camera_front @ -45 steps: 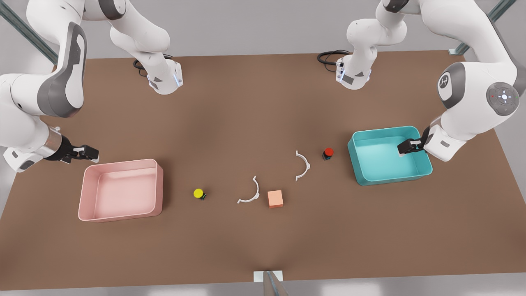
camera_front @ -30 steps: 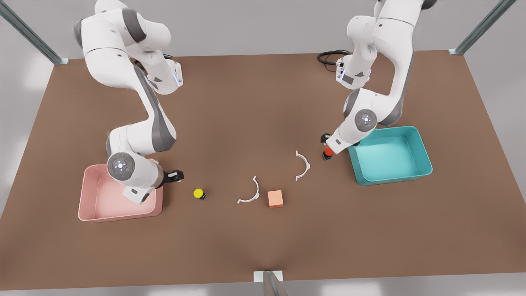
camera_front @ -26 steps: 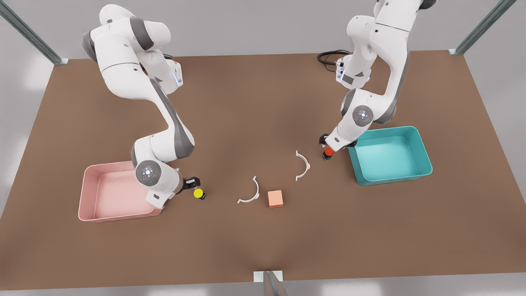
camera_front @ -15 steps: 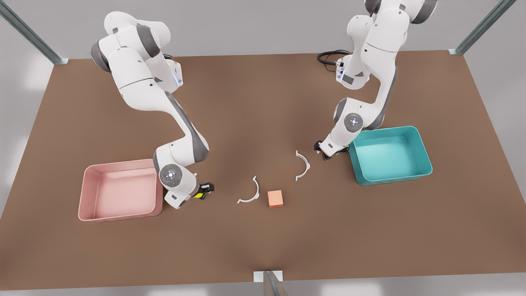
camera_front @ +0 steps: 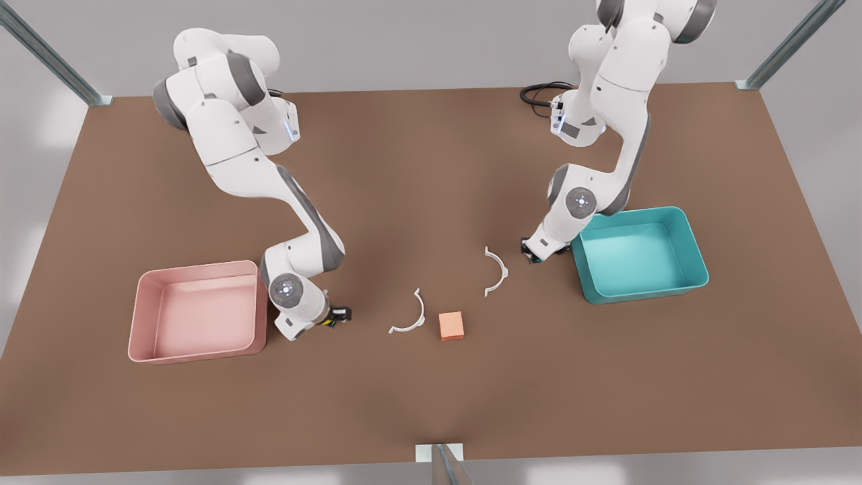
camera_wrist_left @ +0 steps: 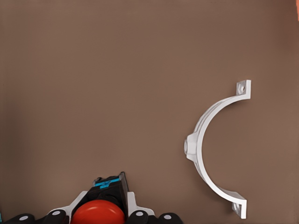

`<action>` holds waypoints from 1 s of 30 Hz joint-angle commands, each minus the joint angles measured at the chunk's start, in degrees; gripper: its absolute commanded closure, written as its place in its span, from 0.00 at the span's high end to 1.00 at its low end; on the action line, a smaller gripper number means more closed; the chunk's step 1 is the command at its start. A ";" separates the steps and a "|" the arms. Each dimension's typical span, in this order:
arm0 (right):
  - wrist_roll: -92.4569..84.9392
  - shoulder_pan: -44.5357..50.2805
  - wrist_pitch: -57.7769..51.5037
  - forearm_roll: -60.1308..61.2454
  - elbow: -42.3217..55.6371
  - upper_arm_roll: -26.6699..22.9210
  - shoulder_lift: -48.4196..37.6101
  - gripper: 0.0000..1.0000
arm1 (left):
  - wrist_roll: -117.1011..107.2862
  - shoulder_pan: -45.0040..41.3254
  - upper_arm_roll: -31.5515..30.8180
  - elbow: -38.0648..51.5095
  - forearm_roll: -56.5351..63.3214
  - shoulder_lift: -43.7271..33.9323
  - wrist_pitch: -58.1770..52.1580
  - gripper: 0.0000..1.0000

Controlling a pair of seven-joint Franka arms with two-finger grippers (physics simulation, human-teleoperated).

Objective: Place the red button in the blue storage box with the left arm, and place the yellow button in the pink storage box with the right arm

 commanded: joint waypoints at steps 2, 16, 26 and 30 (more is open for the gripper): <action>5.66 0.03 3.89 -0.18 -0.08 0.00 0.09 0.74 | -0.51 1.66 0.09 1.13 -0.05 -2.54 -1.24 0.47; 5.57 0.55 -2.86 -0.27 2.11 0.36 -1.40 0.49 | 44.75 29.97 0.36 11.95 -0.14 -4.92 -34.64 0.51; -12.00 -10.43 -20.71 -0.27 1.59 0.27 -14.05 0.49 | 19.71 23.99 0.09 31.80 -0.76 -4.22 -39.39 1.00; -19.99 -17.02 -22.12 -0.27 -5.44 0.27 -19.68 0.50 | 13.64 20.74 0.09 37.96 4.60 -10.10 -50.01 1.00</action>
